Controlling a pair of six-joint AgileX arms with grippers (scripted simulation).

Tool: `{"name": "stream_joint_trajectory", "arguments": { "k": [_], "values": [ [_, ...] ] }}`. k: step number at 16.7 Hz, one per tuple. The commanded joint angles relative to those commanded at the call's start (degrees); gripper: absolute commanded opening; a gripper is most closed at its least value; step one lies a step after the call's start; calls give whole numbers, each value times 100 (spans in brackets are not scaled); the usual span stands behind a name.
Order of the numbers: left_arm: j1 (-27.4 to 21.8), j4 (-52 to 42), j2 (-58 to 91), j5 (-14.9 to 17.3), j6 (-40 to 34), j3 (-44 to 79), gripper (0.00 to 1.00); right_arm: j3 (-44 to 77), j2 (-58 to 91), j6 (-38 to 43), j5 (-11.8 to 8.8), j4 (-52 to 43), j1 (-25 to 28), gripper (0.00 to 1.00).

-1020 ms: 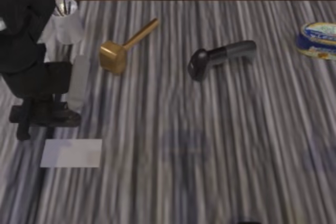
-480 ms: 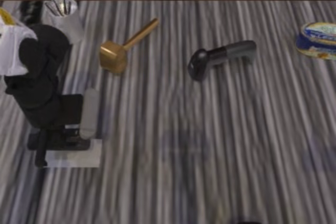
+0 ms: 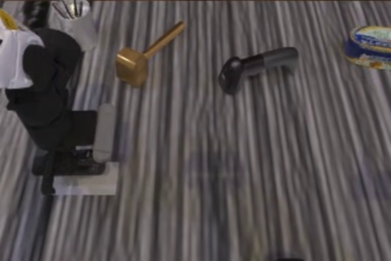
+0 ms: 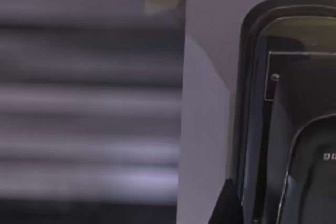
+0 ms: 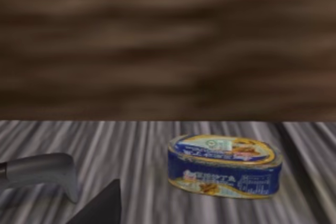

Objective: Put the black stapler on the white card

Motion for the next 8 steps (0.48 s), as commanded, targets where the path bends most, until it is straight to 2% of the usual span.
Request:
{"name": "stream_joint_trajectory", "arguments": {
  "k": [7,8],
  "values": [
    [0,0,0,0,0,0,98,0,0,0,0,0,0,100],
    [0,0,0,0,0,0,100,0,0,0,0,0,0,100]
  ]
}}
